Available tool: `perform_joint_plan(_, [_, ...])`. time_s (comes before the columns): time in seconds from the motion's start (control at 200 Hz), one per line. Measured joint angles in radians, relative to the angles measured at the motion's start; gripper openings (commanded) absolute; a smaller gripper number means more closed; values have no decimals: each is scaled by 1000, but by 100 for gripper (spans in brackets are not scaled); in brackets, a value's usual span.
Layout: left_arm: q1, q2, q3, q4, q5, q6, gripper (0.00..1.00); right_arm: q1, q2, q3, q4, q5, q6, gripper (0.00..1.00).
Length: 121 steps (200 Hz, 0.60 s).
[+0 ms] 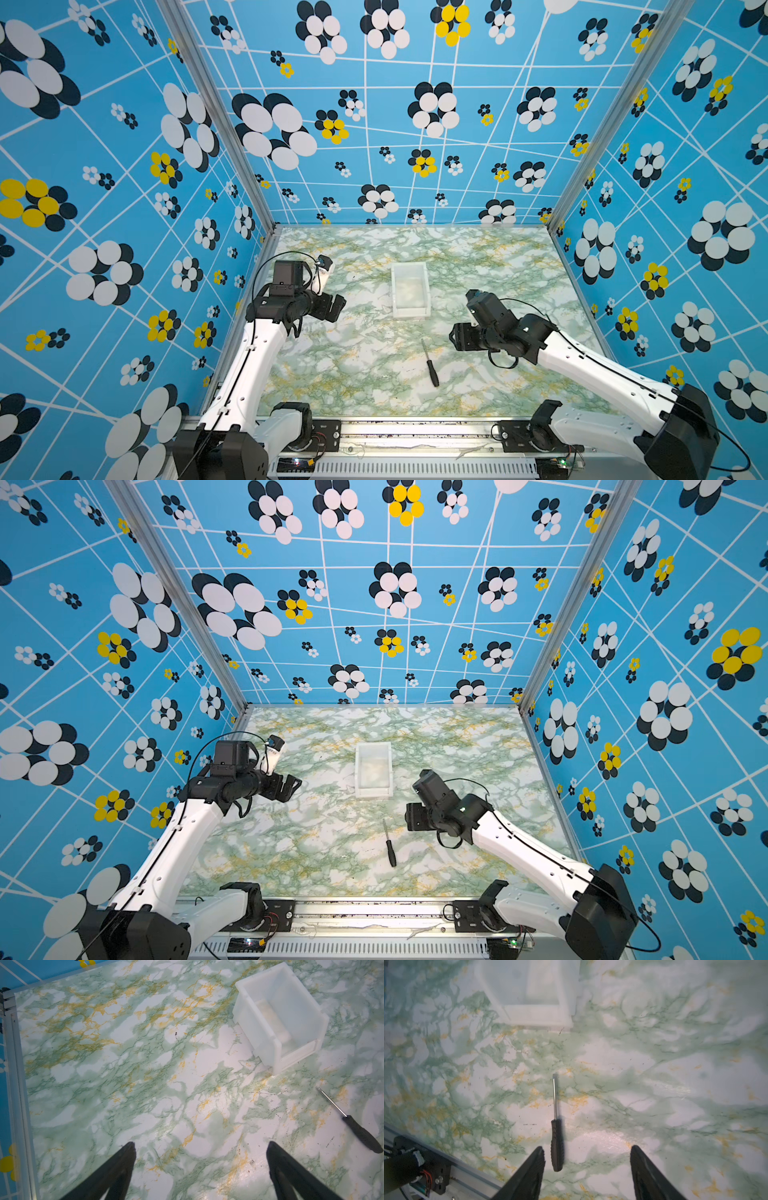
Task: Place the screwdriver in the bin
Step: 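Lower the right gripper onto the screwdriver's black handle while the left arm lifts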
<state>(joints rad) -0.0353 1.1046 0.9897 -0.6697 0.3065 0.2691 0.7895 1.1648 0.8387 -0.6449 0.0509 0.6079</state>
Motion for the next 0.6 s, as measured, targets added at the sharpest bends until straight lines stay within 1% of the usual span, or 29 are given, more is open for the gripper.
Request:
perform_joint_plan(0.025, [0,0,8,-9,4,-6,99,27,13,0,-7,5,14,61])
perform_joint_plan(0.085, [0,0,26,-23,10,-16,99,90,47,0,-15,16,44,55])
perform_joint_plan(0.28, [-1,0,55,-39,-4,-33,99,230,153,4,2,23,122,54])
perform_joint_plan(0.33, [-1,0,59,-42,-13,-40,99,252,192,10,5,23,134,57])
perform_joint_plan(0.405, [-1,0,61,-42,-19,-48,99,275,257,30,7,25,146,57])
perform_joint_plan(0.605, [-3,1,70,-42,-19,-79,99,297,375,78,13,32,166,54])
